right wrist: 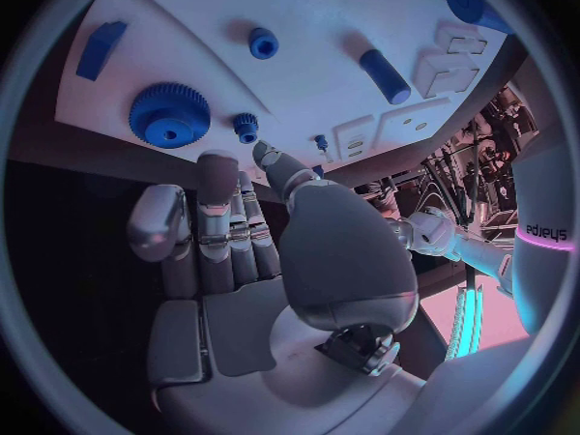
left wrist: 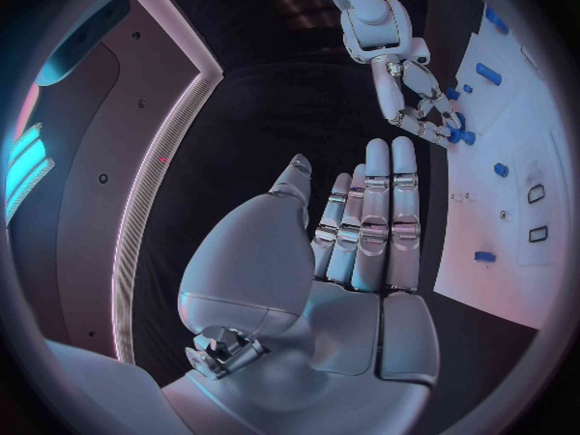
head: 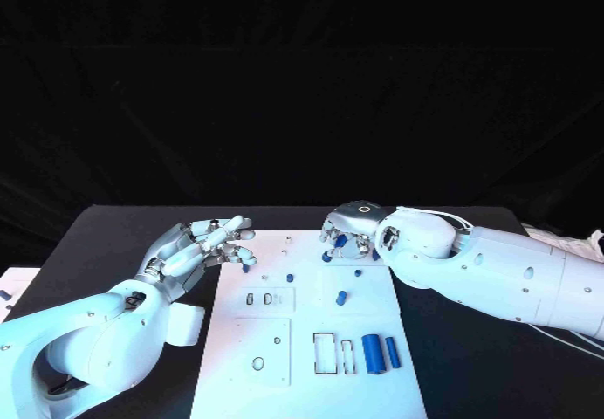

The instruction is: Assemble the parts on the task board

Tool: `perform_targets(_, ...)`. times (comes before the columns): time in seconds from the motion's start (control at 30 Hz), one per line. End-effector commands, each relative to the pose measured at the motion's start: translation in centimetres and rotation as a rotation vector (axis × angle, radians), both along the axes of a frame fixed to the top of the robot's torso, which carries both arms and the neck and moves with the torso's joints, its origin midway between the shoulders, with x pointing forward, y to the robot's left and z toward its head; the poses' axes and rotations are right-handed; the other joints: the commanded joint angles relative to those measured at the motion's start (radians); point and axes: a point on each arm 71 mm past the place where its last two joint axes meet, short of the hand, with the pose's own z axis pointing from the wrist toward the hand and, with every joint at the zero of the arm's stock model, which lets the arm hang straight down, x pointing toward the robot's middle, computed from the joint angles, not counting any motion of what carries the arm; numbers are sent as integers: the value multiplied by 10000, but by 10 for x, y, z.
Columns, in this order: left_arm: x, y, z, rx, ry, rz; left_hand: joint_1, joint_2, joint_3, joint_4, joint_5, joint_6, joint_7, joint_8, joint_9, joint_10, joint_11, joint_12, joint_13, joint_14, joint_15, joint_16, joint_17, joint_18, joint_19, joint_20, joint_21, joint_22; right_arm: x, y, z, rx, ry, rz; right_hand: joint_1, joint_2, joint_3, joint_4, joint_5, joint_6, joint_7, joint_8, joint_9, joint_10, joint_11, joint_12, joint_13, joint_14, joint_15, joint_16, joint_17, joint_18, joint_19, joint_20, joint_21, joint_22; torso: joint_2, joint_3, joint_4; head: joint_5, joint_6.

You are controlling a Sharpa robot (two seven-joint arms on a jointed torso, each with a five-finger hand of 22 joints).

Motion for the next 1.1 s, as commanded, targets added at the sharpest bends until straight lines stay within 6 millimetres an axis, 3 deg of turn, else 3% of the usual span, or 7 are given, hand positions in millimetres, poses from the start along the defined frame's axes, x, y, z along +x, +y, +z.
perform_targets(0.03, -1, -2, 2, -121, -18, -185, -4, -1, -54, -6, -17, -4, 100, -45, -13, -17, 69, -76, -12, -20, 45, -47, 28, 77, 19, 23, 36, 15, 0, 0, -3, -590, 78, -47, 28, -96, 17, 99, -62, -29, -44, -38, 11, -58, 19, -37, -3, 241, 0, 269, 249, -115, 122, 20, 143, 219, 26, -1, 25, 4, -3)
perform_targets(0.2, 0, -1, 2, -114, -3, -176, -7, 2, -60, -10, -17, -10, 105, -60, -13, -24, 74, -93, -13, -26, 48, -54, 49, 77, 10, 26, 45, 21, 1, 1, -4, -706, 151, -82, 65, -99, 71, 151, -59, -29, -45, -40, 11, -63, 19, -40, -5, 239, 2, 501, 457, -135, 162, 24, 251, 371, 51, 2, 33, -13, 11)
perform_targets(0.47, -1, -1, 3, -104, 3, -170, -7, 2, -60, -10, -17, -10, 105, -60, -13, -24, 74, -93, -13, -26, 48, -54, 49, 77, 10, 26, 45, 21, 2, 3, -8, -858, 316, -68, 99, -86, 133, 206, -53, -16, -47, -37, 13, -65, 22, -40, -5, 235, 4, 720, 656, -155, 202, 30, 352, 515, 74, -15, 103, -60, -7)
perform_targets(0.8, 0, 1, 3, -78, 18, -118, -10, 20, -64, -14, -14, -21, 115, -87, -14, -39, 84, -127, -15, -33, 54, -66, 89, 77, -5, 31, 62, 33, 4, 6, -12, -964, 481, -24, 139, -50, 209, 259, -53, 1, -51, -33, 16, -63, 22, -39, -6, 227, 4, 906, 822, -169, 223, 34, 429, 619, 101, -31, 128, -75, -39)
perform_targets(1.1, 0, 2, 3, -67, 62, -77, -13, 34, -69, -19, -16, -33, 125, -113, -14, -56, 92, -159, -17, -32, 59, -74, 127, 78, -15, 35, 79, 45, 5, 4, -16, -1200, 640, -78, 339, 99, 525, 354, -198, 203, -93, 14, 51, 121, -30, -17, 7, 200, -26, 1369, 1207, -215, 322, 20, 669, 968, 108, -30, 160, -98, -104)
